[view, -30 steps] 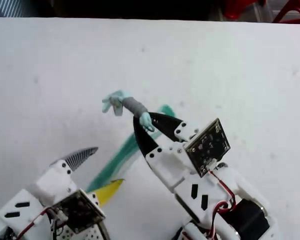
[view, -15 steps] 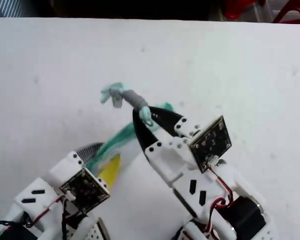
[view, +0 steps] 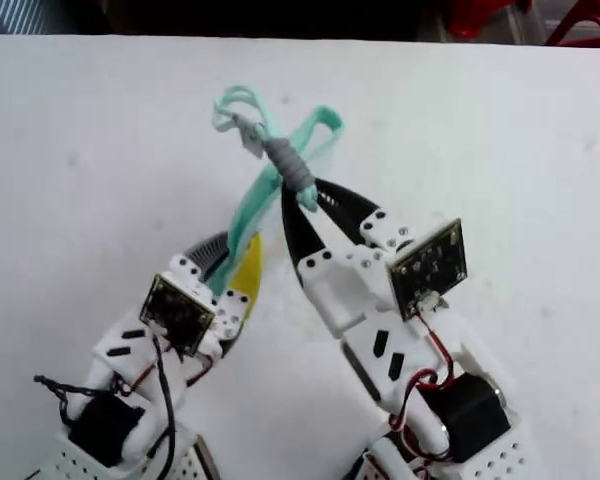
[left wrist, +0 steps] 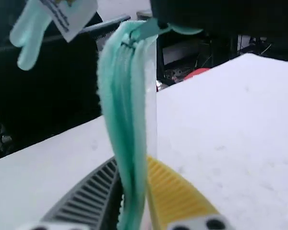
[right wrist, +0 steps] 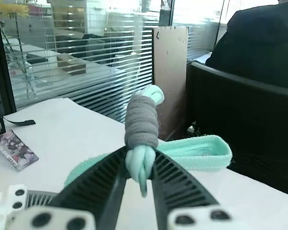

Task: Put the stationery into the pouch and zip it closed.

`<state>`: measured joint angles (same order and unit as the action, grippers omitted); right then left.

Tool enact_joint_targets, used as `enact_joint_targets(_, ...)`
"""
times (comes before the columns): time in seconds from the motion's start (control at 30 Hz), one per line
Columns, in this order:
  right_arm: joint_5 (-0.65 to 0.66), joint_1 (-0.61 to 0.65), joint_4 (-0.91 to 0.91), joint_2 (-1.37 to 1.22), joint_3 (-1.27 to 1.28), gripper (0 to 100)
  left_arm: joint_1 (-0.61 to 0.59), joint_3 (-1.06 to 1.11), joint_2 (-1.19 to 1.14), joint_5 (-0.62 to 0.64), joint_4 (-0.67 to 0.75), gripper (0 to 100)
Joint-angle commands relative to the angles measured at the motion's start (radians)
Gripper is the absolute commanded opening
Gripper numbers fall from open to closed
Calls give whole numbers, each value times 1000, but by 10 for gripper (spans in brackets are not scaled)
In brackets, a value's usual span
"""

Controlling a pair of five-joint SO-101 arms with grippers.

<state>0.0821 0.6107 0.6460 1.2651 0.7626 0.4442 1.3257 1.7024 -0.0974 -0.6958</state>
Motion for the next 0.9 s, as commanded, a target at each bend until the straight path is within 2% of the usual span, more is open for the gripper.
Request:
enact_joint_targets(0.0,-3,-5,-65,-85,-15,17,-19,20,15,18,95,22)
enact_joint_targets(0.43,6,-12,-71,-381,-252,17,-19,-117,19,5,-265,23)
enact_joint_targets(0.63,84,-15,-71,-533,-316,17,-19,-71,19,-28,-269,23)
enact_joint_targets(0.87,87,-119,-107,-562,-315,17,-25,-23,21,-61,-212,23)
